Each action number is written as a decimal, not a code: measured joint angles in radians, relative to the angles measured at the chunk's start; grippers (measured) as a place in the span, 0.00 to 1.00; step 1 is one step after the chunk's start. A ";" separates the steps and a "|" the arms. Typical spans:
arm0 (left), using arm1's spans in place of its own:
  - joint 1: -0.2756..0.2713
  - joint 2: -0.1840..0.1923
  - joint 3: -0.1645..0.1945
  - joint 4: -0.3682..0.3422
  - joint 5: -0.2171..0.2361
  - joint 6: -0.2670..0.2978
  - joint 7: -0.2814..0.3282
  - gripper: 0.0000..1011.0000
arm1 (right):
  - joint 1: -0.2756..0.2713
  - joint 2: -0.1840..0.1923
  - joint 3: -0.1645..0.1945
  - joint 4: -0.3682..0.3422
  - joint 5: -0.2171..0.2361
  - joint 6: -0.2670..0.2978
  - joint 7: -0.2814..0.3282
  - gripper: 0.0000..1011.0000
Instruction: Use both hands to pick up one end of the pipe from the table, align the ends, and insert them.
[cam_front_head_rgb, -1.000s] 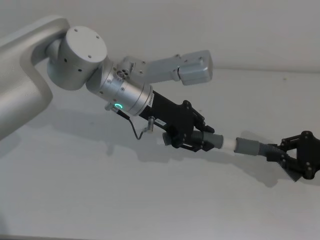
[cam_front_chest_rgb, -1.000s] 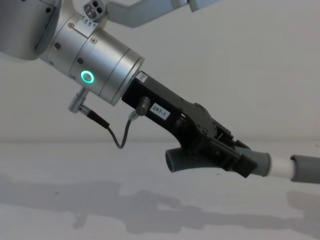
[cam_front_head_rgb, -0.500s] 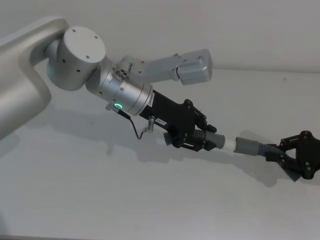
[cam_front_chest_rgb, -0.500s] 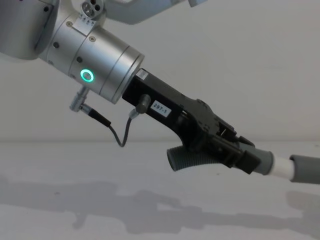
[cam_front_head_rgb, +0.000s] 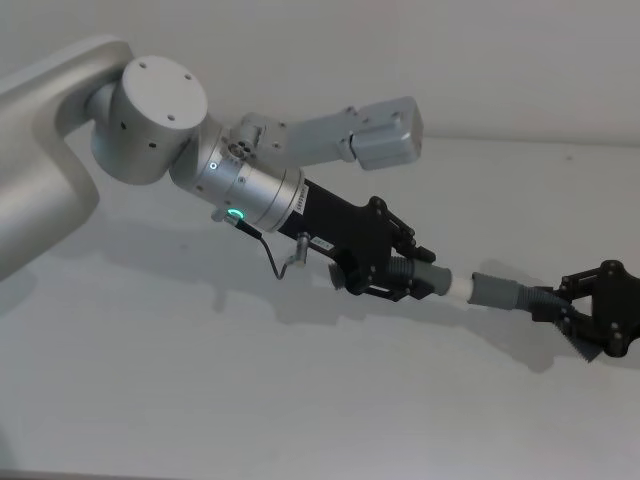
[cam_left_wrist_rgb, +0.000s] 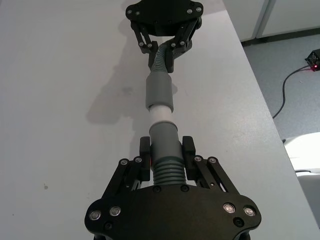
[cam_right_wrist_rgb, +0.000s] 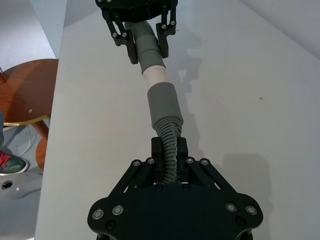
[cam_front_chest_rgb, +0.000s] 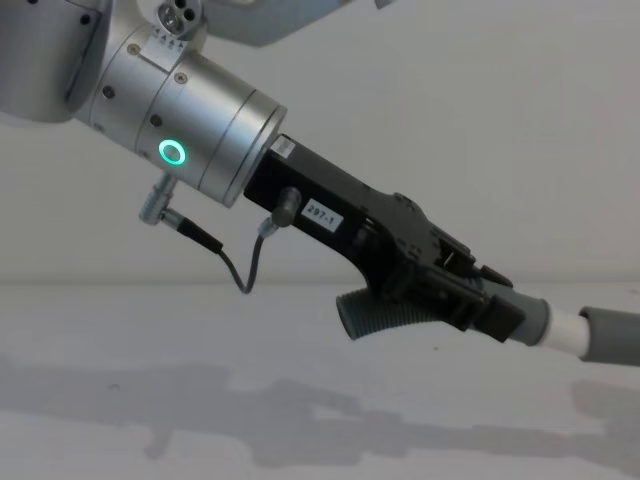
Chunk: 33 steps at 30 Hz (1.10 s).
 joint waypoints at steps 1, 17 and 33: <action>0.000 0.000 0.000 0.000 0.000 -0.001 0.001 0.36 | 0.001 0.000 -0.001 0.000 0.000 0.000 0.000 0.16; 0.002 0.003 0.000 -0.004 -0.004 -0.007 0.008 0.36 | 0.005 0.002 -0.006 0.002 0.004 -0.003 0.001 0.16; 0.003 0.004 0.000 -0.006 -0.005 -0.009 0.011 0.36 | 0.006 0.003 -0.008 0.002 0.004 -0.003 0.002 0.16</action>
